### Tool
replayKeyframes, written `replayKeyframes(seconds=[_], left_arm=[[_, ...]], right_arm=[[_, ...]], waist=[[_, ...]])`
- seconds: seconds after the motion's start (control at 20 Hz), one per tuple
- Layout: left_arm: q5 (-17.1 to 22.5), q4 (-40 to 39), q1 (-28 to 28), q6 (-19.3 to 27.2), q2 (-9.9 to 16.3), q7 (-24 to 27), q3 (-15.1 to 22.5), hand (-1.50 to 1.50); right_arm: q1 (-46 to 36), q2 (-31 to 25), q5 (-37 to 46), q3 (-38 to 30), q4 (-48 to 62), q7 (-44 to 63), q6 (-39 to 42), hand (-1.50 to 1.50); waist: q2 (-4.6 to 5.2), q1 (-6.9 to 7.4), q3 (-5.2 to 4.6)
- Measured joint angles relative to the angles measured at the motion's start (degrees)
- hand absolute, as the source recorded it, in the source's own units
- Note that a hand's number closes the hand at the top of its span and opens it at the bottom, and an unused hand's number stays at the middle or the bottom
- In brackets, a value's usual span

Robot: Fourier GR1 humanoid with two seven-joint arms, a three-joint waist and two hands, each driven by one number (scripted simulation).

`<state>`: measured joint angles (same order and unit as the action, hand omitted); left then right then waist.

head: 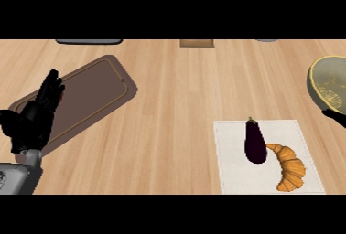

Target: Pick the croissant from the placemat and place it in the bowl

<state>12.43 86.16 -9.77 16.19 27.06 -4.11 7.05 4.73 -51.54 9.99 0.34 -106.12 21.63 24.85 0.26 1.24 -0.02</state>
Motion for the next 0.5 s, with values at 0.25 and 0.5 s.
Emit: replayKeyframes(seconds=[0.25, 0.5], left_arm=[[0.1, 1.1, 1.3, -1.2, 0.0, -0.5, -1.4, 0.0], [-1.1, 1.3, 1.7, -2.0, -0.9, -0.6, -2.7, 0.0]], right_arm=[[-5.5, 2.4, 2.6, 6.0, 5.4, 3.4, 5.4, -1.5], [-8.8, 5.4, 7.4, 9.3, 9.5, 4.4, 8.6, -1.5]], waist=[[-0.07, -0.13, 0.02], [-0.17, -0.64, 0.02]])
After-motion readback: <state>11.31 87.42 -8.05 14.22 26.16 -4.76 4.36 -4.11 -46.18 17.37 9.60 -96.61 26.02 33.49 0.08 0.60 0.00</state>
